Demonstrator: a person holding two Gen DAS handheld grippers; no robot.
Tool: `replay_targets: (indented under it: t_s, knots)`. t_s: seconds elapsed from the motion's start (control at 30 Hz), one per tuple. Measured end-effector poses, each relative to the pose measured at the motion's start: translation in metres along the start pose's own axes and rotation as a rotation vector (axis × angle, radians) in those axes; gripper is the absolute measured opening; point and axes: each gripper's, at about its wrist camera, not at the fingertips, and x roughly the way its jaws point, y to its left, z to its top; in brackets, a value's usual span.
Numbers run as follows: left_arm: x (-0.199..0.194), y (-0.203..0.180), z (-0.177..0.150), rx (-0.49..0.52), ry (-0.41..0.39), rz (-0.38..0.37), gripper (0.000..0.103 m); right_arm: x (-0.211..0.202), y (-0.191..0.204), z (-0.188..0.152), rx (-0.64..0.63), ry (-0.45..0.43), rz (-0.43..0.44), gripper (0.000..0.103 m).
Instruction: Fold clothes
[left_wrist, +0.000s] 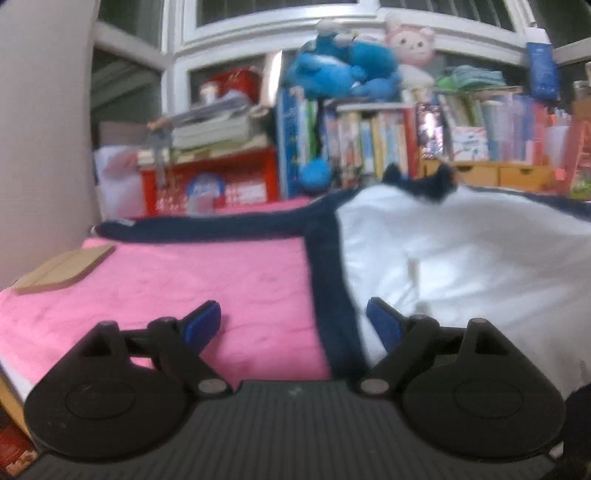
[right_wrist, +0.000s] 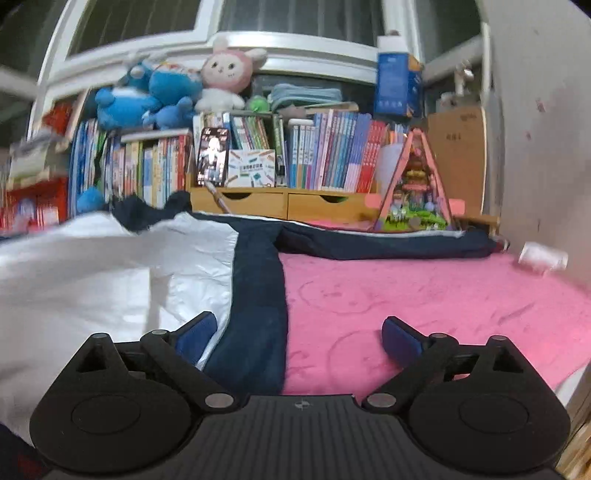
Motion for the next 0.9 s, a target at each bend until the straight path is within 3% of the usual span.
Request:
replay_targets:
  t_s: [0.1, 0.17, 0.3, 0.37, 0.43, 0.47, 0.53, 0.57, 0.7, 0.8, 0.9]
  knots:
    - [-0.011, 0.003, 0.019, 0.061, -0.040, 0.000, 0.084, -0.006, 0.007, 0.020, -0.048, 0.031, -0.014, 0.086]
    - [-0.011, 0.002, 0.039, 0.073, -0.073, -0.033, 0.084, -0.012, 0.011, 0.038, -0.054, 0.031, 0.006, 0.086]
    - [0.030, -0.016, 0.082, -0.065, 0.036, -0.205, 0.079, 0.010, 0.036, 0.086, -0.005, 0.102, 0.245, 0.088]
    - [0.057, -0.039, 0.096, -0.088, 0.080, -0.254, 0.068, 0.033, 0.058, 0.103, 0.055, 0.142, 0.377, 0.080]
    - [0.084, -0.065, 0.104, -0.060, 0.114, -0.264, 0.060, 0.063, 0.085, 0.114, 0.075, 0.239, 0.449, 0.057]
    - [0.097, -0.074, 0.103, -0.046, 0.140, -0.259, 0.054, 0.079, 0.100, 0.115, 0.065, 0.284, 0.469, 0.055]
    - [0.120, -0.084, 0.100, -0.033, 0.199, -0.243, 0.054, 0.107, 0.126, 0.117, 0.042, 0.356, 0.495, 0.052]
    - [0.128, -0.083, 0.099, -0.041, 0.229, -0.236, 0.053, 0.122, 0.138, 0.114, 0.020, 0.390, 0.493, 0.052]
    - [0.150, -0.076, 0.096, -0.034, 0.311, -0.183, 0.054, 0.147, 0.142, 0.110, -0.096, 0.386, 0.411, 0.048]
    - [0.149, -0.067, 0.095, -0.014, 0.314, -0.176, 0.054, 0.167, 0.111, 0.110, -0.126, 0.381, 0.304, 0.049]
    - [0.147, -0.064, 0.096, 0.006, 0.313, -0.161, 0.059, 0.202, 0.056, 0.112, -0.063, 0.397, 0.117, 0.049]
